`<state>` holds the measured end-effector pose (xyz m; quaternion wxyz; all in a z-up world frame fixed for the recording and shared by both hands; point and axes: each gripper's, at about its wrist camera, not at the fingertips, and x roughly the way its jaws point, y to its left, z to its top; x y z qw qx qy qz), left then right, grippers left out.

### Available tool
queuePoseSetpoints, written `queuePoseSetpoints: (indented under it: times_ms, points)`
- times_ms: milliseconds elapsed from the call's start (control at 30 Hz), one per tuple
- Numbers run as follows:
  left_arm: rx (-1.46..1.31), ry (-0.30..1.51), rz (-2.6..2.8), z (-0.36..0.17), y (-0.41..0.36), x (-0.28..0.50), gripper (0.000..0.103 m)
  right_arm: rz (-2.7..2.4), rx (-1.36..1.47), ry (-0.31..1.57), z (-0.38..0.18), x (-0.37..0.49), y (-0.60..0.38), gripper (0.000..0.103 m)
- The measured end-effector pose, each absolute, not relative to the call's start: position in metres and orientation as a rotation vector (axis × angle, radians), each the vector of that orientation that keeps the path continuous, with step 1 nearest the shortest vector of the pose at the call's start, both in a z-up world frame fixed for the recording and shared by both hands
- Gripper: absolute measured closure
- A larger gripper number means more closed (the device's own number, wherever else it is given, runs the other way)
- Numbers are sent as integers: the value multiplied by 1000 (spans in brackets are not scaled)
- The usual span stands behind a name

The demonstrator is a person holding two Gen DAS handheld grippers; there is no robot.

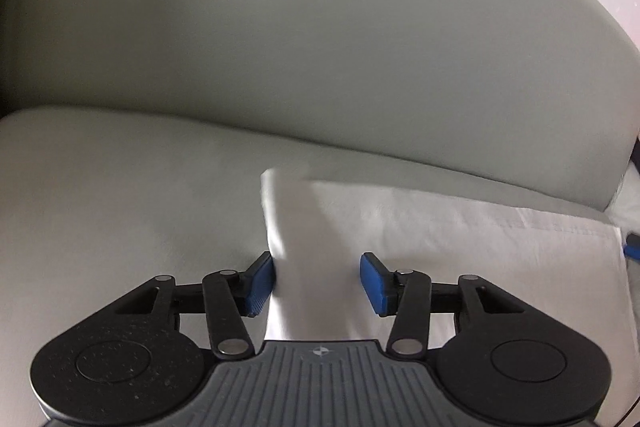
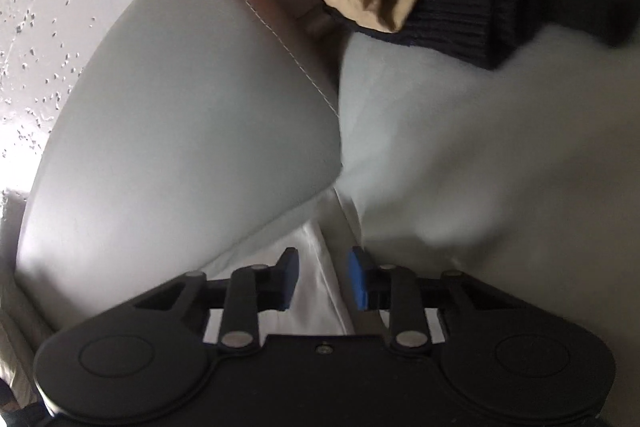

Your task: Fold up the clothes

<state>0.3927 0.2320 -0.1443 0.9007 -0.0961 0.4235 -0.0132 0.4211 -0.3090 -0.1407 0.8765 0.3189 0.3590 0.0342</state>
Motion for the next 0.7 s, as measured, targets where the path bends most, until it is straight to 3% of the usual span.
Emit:
queuePoseSetpoints:
  times_ms: [133,167,200,267,300,467,700]
  points:
    - [-148,883,-30,-146,226,412,59,136,546,801,-146,442,-299,80]
    - [-140,884,-19,-145,225,416,62,134,530,797,-145,444,-298,80]
    - [-132,883,-6,-144,224,420,77,130,516,794,-145,445,-297,83]
    - [-119,866,49,-141,222,420,95,102,518,788,-144,445,-297,92]
    - [-120,858,63,-138,221,418,99,89,521,786,-144,444,-297,96]
    - [-56,813,97,-119,209,388,100,84,514,730,-123,412,-291,97]
    - [-18,718,84,-53,203,308,100,108,542,657,-48,334,-282,98]
